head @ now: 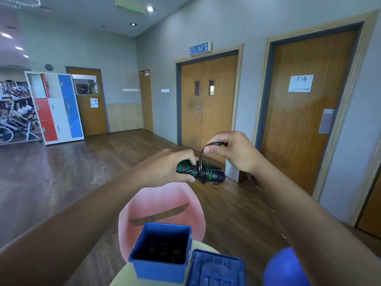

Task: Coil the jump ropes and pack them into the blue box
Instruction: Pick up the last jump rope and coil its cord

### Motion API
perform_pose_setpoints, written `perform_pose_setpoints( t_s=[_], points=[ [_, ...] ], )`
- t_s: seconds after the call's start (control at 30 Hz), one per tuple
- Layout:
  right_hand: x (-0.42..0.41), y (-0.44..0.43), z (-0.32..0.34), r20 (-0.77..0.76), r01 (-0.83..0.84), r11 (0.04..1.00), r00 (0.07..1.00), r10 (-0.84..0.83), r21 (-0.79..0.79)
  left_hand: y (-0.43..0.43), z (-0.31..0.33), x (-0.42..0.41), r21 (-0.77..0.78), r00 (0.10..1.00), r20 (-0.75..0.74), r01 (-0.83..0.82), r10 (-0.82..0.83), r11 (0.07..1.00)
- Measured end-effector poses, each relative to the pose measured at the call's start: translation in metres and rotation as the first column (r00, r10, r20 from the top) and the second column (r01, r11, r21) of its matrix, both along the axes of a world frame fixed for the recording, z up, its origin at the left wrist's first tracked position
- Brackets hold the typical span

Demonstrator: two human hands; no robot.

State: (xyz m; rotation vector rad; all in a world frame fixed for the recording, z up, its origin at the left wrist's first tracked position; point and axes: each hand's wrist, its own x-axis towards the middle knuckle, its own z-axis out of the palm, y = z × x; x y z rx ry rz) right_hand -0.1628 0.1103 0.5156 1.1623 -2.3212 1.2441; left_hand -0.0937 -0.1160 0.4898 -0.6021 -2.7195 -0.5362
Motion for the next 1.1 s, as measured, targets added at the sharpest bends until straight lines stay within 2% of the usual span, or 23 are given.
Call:
perform_pose_setpoints(
  t_s=[0.17,0.23,0.3,0.4,0.5,0.63,0.73,0.8,0.93,1.0,1.1],
  points=[
    [-0.006,0.008,-0.001,0.243,-0.166,0.958,0.944,0.224,-0.234,0.013,0.012,0.025,0.310,0.980,-0.024,0.197,-0.200,0.930],
    [-0.008,0.006,-0.006,0.371,-0.168,0.914,0.875,0.311,-0.370,0.018,0.019,0.033,0.410,0.965,-0.068,0.260,-0.255,0.874],
    [-0.009,0.002,-0.016,0.420,-0.151,0.881,0.834,0.357,-0.448,0.020,0.026,0.036,0.495,0.954,-0.131,0.298,-0.268,0.816],
    [-0.007,-0.009,-0.044,0.480,-0.135,0.876,0.793,0.376,-0.463,0.020,0.036,0.031,0.569,0.968,-0.194,0.243,-0.160,0.786],
    [0.001,-0.020,-0.063,0.528,-0.067,0.890,0.784,0.327,-0.451,0.015,0.045,0.016,0.604,0.982,-0.188,0.095,0.026,0.792],
    [0.008,-0.027,-0.061,0.432,-0.015,0.971,0.894,0.120,-0.239,0.005,0.038,-0.009,0.552,0.961,-0.134,-0.132,0.243,0.823],
    [0.009,-0.024,-0.054,0.252,0.016,1.000,0.967,-0.017,0.005,-0.011,0.022,-0.024,0.271,0.902,-0.226,-0.304,0.367,0.913],
    [0.010,-0.021,-0.050,0.158,0.013,0.994,0.987,-0.030,0.107,-0.023,0.012,-0.028,0.211,0.892,-0.225,-0.349,0.393,0.913],
    [0.009,-0.020,-0.034,-0.064,0.138,0.967,0.990,-0.127,0.213,-0.023,-0.005,-0.024,0.115,0.956,-0.141,-0.243,0.258,0.963],
    [0.008,-0.017,-0.023,-0.175,0.192,0.962,0.972,-0.158,0.195,-0.013,-0.007,-0.018,0.230,0.989,-0.020,-0.140,0.149,0.963],
    [-0.001,-0.009,-0.012,-0.117,0.147,0.984,0.984,-0.136,0.096,-0.001,0.000,-0.005,0.411,0.992,0.120,-0.017,-0.035,0.911]
  ],
)
